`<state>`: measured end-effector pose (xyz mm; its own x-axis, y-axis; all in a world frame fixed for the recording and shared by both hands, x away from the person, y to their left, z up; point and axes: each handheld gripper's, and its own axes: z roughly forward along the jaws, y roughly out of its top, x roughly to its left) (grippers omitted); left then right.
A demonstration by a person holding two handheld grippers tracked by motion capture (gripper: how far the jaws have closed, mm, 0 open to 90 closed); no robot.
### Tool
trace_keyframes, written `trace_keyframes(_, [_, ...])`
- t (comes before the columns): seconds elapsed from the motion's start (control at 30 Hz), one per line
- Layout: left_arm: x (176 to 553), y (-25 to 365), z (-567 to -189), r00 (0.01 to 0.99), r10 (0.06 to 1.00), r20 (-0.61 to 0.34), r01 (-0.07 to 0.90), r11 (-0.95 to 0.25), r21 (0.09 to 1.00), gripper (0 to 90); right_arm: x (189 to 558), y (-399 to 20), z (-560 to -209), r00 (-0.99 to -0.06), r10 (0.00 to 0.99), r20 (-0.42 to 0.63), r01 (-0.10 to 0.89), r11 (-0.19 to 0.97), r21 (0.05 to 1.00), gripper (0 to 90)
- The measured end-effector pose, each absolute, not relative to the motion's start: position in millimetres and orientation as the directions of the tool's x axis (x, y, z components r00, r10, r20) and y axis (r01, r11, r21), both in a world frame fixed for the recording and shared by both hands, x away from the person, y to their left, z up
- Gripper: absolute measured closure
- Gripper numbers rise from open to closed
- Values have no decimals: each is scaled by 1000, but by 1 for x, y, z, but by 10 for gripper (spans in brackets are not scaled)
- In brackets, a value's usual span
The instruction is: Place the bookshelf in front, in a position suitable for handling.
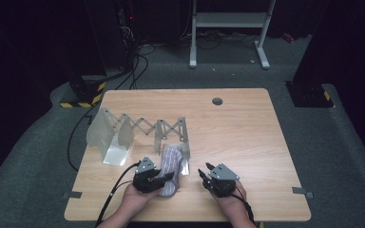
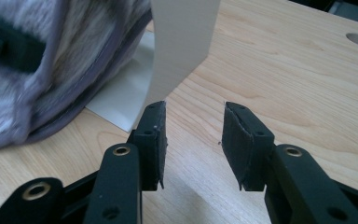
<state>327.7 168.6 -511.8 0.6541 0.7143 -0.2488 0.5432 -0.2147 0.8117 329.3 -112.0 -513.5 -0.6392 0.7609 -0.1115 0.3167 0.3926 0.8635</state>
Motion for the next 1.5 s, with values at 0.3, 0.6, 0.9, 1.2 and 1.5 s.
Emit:
trace_keyframes(0.3, [322,174,-516,659,709,-251,547,-222,807,643,330,-94,-502,-667,740,-88,301,375,877,593])
trace_keyframes(0.6, [315,185,-517,651,713,-261,557,-214,803,643,338,-79,-491,-682,725,-100,292,394,871,613])
trace_keyframes(0.9, [318,181,-517,652,715,-255,551,-215,806,643,351,-69,-488,-657,744,-118,284,390,876,859])
trace_keyframes(1.2, [327,176,-516,644,713,-276,556,-189,809,641,381,-54,-490,-616,777,-131,292,380,878,861])
trace_keyframes(1.5, [329,174,-517,635,719,-284,566,-182,804,598,393,-64,-483,-589,804,-86,321,331,887,692])
